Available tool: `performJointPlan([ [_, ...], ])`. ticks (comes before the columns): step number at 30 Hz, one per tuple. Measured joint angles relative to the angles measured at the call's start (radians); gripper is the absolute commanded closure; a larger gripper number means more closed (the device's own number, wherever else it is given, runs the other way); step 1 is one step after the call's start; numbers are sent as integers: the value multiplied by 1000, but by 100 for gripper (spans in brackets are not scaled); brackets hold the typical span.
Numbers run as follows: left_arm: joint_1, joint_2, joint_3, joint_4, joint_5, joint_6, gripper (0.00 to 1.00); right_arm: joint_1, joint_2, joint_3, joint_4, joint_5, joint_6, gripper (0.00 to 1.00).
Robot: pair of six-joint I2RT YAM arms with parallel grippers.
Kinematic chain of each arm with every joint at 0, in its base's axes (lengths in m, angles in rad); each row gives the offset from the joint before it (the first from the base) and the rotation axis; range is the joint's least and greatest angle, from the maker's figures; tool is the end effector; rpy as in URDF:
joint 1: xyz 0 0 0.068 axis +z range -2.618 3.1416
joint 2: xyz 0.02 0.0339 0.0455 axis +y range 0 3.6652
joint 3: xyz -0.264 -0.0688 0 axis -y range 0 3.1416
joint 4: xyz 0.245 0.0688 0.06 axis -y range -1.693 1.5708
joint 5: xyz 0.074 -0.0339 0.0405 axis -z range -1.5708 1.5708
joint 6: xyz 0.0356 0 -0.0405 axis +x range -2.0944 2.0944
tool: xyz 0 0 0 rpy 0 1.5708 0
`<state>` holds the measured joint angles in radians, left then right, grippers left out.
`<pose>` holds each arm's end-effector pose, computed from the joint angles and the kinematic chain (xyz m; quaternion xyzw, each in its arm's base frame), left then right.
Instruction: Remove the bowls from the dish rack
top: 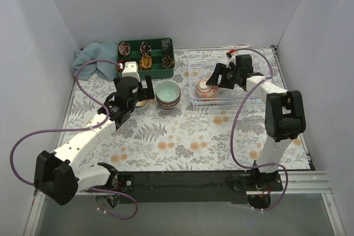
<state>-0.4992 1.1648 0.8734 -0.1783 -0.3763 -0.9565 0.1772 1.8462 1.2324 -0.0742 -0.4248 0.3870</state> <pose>0.2373 -0.1145 0.2946 -0.2851 0.7932 -0.2229 0.4897 0.3999 0.0865 0.2079 0.0030 0.8884 0.2993 0.3480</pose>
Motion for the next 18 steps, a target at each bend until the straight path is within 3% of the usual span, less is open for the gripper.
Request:
performJointPlan([
  [18,8,0,0,0,-6,-2,2,155,-182,19,-96,321,-328,93],
])
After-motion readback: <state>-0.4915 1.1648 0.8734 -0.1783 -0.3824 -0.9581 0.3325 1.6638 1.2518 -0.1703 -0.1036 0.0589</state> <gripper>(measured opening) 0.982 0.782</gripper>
